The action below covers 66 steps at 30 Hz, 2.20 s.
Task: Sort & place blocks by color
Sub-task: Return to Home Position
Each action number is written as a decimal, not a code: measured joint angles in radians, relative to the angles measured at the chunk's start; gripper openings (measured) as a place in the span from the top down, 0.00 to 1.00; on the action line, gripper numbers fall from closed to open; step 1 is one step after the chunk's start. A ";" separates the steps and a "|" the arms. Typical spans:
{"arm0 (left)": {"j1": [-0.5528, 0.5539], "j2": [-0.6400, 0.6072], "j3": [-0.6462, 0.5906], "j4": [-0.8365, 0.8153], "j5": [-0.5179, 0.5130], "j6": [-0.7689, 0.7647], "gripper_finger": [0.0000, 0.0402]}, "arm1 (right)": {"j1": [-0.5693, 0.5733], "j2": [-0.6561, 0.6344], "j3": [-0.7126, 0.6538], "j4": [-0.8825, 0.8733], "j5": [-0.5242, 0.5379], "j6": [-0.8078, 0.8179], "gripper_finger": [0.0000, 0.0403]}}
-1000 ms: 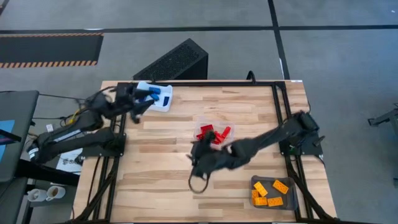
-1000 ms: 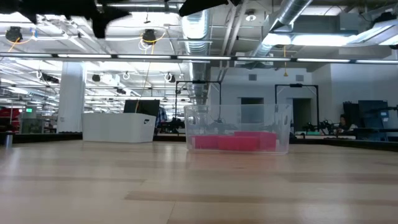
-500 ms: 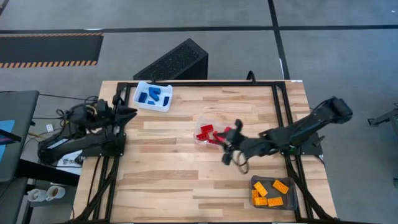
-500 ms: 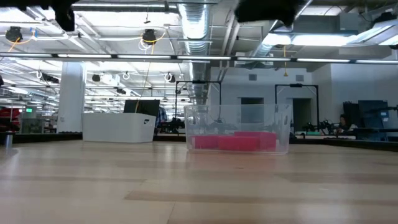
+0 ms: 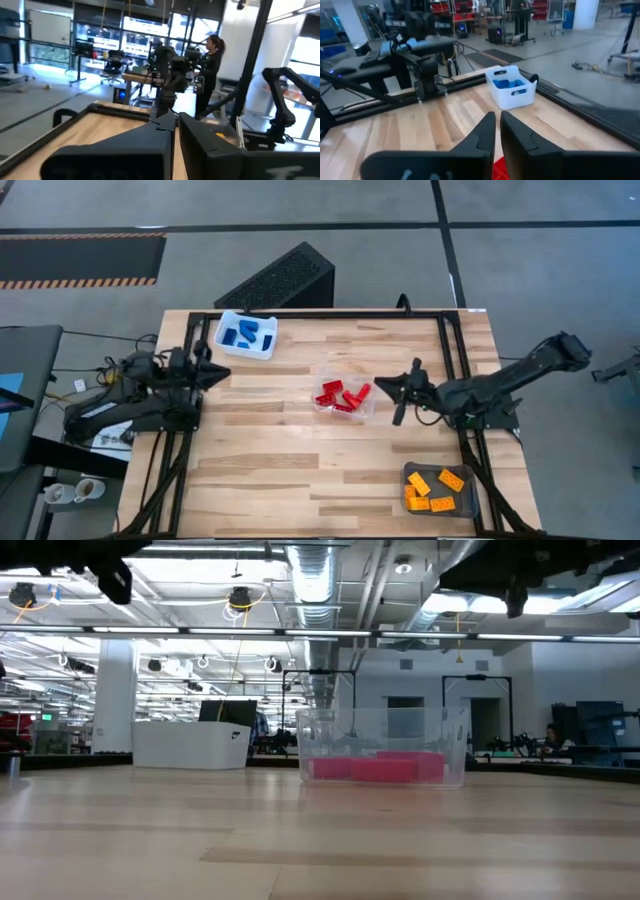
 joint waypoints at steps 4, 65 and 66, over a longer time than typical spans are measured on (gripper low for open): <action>0.000 -0.004 -0.102 0.140 0.002 -0.022 1.00 | 0.000 -0.074 -0.030 -0.001 -0.046 -0.065 0.91; -0.240 -0.008 -0.349 0.168 -0.275 0.090 1.00 | -0.437 -0.892 -0.446 -0.316 -0.573 -0.159 0.89; -0.240 -0.008 -0.349 0.170 -0.279 0.090 1.00 | -0.437 -0.892 -0.446 -0.316 -0.573 -0.159 0.89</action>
